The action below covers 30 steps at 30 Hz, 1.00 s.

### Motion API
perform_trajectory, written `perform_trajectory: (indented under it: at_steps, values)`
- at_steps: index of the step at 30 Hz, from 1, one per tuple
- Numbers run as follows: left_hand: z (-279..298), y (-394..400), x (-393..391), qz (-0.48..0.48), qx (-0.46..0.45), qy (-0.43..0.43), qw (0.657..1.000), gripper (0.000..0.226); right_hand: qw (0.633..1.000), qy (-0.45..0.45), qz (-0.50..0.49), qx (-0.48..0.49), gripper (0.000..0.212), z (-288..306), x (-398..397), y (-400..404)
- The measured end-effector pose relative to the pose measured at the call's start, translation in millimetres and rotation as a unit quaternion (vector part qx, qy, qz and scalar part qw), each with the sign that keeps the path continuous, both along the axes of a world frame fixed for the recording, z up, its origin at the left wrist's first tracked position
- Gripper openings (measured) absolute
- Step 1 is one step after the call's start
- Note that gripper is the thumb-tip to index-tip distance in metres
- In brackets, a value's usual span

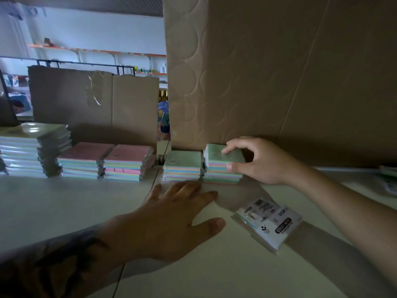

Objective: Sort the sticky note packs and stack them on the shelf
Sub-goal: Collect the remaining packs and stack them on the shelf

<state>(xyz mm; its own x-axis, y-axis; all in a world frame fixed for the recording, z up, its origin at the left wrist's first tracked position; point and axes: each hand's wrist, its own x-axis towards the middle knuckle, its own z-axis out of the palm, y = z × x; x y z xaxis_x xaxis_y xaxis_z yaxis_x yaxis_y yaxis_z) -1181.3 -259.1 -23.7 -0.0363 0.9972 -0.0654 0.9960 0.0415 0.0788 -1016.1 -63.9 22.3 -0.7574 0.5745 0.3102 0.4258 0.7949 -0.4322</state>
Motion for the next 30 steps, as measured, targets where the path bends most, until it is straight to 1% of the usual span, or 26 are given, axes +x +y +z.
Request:
perform_trajectory:
  at_steps: [5,8,10,12,14,16,18,20,22,23,25,27,30]
  values:
    - [-4.8,1.6,0.6,0.000,0.016,0.004,1.000,0.092,1.000,0.011,-0.010,-0.005,0.033,-4.8,1.0,-1.3]
    - [-4.5,2.4,1.6,0.004,0.012,0.011,1.000,0.088,1.000,0.008,-0.015,-0.001,0.034,-5.2,1.6,-5.3]
    - [-4.1,3.0,1.8,0.006,0.000,0.011,1.000,0.083,1.000,-0.001,-0.014,0.023,0.038,-3.7,3.8,-8.5]
    - [-4.5,3.1,1.8,0.005,0.000,0.013,1.000,0.084,0.998,0.003,-0.009,0.061,0.042,1.0,8.5,-11.6]
    - [-5.3,2.8,1.4,0.003,0.008,0.015,1.000,0.086,0.996,0.008,-0.001,0.088,0.040,10.7,16.4,-17.1]
    - [-6.1,3.1,1.2,0.002,0.023,0.015,1.000,0.085,0.995,-0.029,0.020,0.095,0.038,21.7,27.4,-25.0]
    - [-5.2,3.2,2.1,0.001,0.038,0.012,0.999,0.086,0.993,-0.097,0.060,0.039,0.034,31.4,39.4,-34.8]
    - [-2.7,2.1,4.0,0.005,0.045,0.004,0.999,0.089,0.977,-0.183,0.098,-0.051,0.035,36.4,51.1,-43.0]
    - [-0.1,0.8,6.0,0.005,0.052,0.003,0.999,0.091,0.951,-0.265,0.112,-0.113,0.047,35.5,61.2,-49.3]
    - [0.9,0.7,6.8,0.000,0.058,0.006,0.998,0.091,0.942,-0.288,0.114,-0.130,0.053,32.3,65.0,-50.6]
    - [2.3,1.1,8.5,-0.008,0.073,0.007,0.997,0.088,0.937,-0.292,0.114,-0.152,0.062,24.8,70.6,-50.2]
    - [3.0,2.0,9.1,-0.012,0.092,-0.006,0.996,0.086,0.941,-0.281,0.111,-0.151,0.068,20.0,71.8,-49.4]
    - [5.1,2.8,8.4,-0.033,0.126,-0.058,0.990,0.079,0.954,-0.258,0.099,-0.116,0.065,15.7,69.0,-53.6]
